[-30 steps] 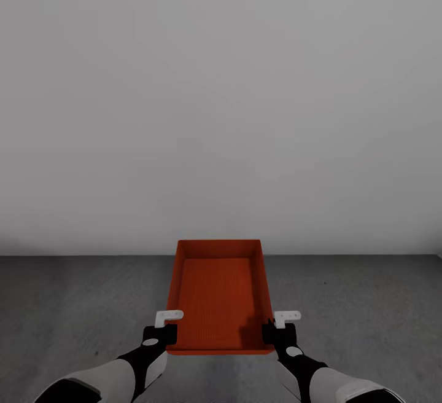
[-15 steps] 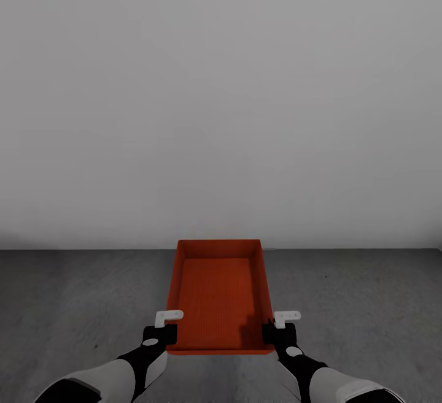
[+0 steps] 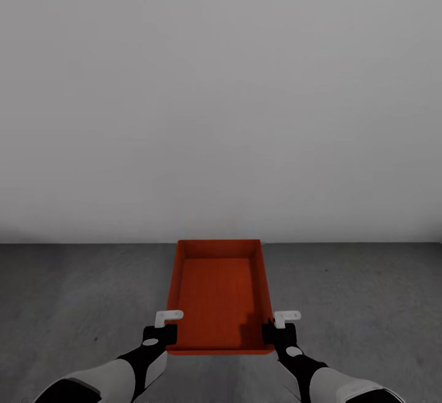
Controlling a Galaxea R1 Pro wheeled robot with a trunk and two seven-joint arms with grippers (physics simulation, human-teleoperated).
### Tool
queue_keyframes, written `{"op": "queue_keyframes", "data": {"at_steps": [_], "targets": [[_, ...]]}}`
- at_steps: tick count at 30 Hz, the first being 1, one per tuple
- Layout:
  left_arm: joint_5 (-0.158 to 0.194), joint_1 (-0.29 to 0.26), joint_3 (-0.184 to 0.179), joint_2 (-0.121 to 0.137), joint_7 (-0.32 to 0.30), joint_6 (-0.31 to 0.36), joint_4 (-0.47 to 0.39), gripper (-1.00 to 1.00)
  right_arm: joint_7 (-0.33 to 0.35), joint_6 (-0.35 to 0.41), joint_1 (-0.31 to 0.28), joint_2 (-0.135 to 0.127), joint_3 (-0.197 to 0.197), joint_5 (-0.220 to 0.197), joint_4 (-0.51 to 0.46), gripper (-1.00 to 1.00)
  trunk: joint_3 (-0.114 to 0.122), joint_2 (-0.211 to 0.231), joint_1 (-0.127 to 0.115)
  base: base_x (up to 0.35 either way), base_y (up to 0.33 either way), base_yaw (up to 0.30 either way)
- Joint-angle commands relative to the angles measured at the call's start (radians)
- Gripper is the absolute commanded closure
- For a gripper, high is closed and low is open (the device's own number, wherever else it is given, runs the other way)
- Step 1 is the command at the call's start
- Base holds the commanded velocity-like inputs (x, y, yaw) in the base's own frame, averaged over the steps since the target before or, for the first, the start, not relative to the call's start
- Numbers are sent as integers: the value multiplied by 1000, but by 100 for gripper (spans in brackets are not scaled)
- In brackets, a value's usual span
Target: Move the two storage containers from the living room to the garage. In the garage, place one container on the floor and stack the other container on top of it (either order is fine).
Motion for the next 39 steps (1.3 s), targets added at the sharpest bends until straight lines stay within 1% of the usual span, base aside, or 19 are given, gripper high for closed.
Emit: {"op": "queue_keyframes", "data": {"at_steps": [1, 6, 16, 24, 39], "targets": [[-2, -1, 68, 31, 8, -70, -3, 100, -1, -4, 0, 0, -32, -17, 3, 100, -6, -8, 4, 0, 0, 0], [-2, -1, 68, 31, 8, -70, -2, 100, -1, -4, 0, 0, -32, -17, 3, 100, -29, -43, 23, 0, 0, 0], [-2, -1, 68, 33, 8, -68, -3, 100, -1, -4, 0, 0, -32, -17, 3, 100, -45, -43, 23, 0, 0, 0], [11, -1, 68, 33, 8, -68, -2, 100, -2, -4, 0, 0, -32, -17, 3, 100, -58, -43, 23, 0, 0, 0], [12, -1, 68, 33, 8, -68, -2, 100, -2, -4, 0, 0, -32, -17, 3, 100, -82, -43, 23, 0, 0, 0]]}}
